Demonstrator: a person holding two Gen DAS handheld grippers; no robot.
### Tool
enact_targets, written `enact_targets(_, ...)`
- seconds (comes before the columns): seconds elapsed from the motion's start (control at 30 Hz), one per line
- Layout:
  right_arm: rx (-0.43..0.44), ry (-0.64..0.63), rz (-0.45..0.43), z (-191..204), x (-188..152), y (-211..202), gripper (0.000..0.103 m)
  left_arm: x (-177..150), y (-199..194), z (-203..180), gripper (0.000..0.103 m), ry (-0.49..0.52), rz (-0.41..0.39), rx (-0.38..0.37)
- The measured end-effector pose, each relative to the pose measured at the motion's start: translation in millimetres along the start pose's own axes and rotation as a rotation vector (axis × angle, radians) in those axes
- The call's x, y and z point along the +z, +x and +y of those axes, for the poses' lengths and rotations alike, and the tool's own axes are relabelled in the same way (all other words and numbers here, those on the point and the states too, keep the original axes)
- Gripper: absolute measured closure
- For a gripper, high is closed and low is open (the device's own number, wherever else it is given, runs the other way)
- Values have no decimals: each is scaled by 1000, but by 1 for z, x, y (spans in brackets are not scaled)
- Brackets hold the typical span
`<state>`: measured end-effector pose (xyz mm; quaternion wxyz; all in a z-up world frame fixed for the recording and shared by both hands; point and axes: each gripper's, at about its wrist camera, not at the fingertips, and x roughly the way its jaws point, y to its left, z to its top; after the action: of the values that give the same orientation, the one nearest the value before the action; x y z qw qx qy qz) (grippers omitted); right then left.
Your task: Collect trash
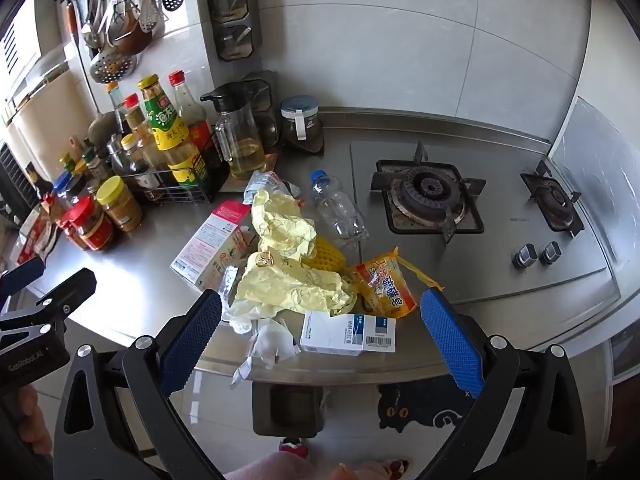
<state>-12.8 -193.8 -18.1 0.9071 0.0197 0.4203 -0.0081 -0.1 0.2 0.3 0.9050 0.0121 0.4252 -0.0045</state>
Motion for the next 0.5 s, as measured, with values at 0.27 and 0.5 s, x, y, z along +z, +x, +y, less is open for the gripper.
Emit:
enact_targets(0.27,2,-1,1,1,3,-2,3,0,0,0,8,2,1,-2)
enact_targets(0.5,2,-2,-1,-1,2,-1,3,-1,2,0,8,0,3,-2)
